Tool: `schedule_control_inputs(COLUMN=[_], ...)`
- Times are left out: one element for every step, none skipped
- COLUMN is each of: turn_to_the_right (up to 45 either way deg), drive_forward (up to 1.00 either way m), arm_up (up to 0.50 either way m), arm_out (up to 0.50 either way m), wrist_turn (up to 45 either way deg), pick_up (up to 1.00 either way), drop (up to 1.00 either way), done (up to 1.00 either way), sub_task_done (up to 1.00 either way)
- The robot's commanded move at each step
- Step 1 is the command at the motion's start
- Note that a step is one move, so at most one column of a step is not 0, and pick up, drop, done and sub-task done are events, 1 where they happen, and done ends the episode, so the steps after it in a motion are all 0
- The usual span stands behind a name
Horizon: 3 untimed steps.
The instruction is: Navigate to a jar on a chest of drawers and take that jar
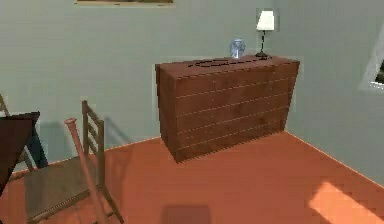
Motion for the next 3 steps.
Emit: schedule_control_inputs(turn_to_the_right=[0.0, 45.0, 15.0], drive_forward=[1.0, 0.0, 0.0], arm_up=[0.0, 0.0, 0.0], arm_out=[0.0, 0.0, 0.0], wrist_turn=[0.0, 0.0, 0.0], pick_up=[0.0, 0.0, 0.0], drop=[0.0, 0.0, 0.0], done=[0.0, 0.0, 0.0], sub_task_done=[0.0, 0.0, 0.0])
